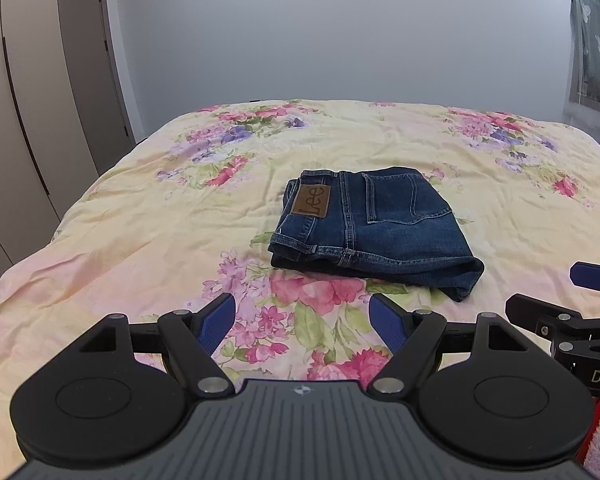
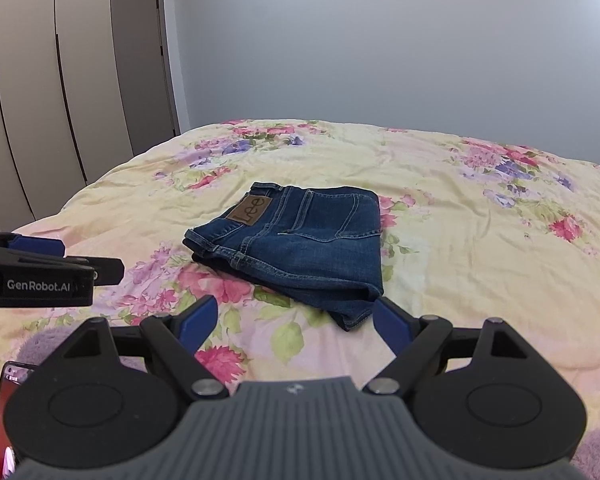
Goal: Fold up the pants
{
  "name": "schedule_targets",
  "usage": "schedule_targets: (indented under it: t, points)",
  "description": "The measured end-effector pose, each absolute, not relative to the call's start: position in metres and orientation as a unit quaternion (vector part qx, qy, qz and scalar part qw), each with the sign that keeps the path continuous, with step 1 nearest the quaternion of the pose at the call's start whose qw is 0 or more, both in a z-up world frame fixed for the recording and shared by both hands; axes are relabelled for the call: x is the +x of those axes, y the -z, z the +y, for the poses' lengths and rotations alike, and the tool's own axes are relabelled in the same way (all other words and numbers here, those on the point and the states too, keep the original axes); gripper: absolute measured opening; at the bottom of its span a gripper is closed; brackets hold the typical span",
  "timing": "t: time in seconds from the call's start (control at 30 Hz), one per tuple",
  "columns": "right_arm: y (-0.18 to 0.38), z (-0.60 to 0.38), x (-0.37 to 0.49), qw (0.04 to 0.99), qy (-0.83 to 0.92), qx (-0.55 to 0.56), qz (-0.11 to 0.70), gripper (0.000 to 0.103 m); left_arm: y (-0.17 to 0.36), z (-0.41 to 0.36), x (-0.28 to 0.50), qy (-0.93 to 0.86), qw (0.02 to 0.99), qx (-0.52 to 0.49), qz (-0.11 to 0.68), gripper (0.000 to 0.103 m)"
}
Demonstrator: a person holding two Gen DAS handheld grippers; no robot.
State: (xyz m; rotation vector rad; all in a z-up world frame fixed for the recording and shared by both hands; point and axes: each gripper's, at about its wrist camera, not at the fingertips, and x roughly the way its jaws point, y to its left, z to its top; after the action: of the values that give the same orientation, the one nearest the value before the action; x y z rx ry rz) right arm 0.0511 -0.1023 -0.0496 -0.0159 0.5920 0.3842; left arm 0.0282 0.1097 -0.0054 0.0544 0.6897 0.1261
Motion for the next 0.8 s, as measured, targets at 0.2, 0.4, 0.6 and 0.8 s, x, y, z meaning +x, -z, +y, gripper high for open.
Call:
schedule_targets:
  t: [0.2, 0.4, 0.6, 0.8]
  points:
    - [0.0493, -0.1034, 0.0507, 0.938, -0.188, -0.007, 0.290, 0.081, 0.0038, 0.1085, 0.0280, -0.063, 0.939, 0.030, 0.337, 0.089]
    - [0.0468, -0.1040, 0.0495, 0.940, -0.185, -0.003, 0.288, 0.081, 0.0036, 0.1081, 0.0278, -0.063, 0.939, 0.030, 0.337, 0.089]
    - [0.0462, -0.1029, 0.0457, 0.942, -0.185, -0.008, 0.280, 0.081, 0.0019, 0.1072, 0.0275, -0.062, 0.939, 0.029, 0.337, 0.089]
    - [0.0471, -0.1021, 0.0450, 0.942, -0.184, -0.009, 0.280, 0.081, 0.0015, 0.1063, 0.0268, -0.062, 0.939, 0.028, 0.338, 0.089]
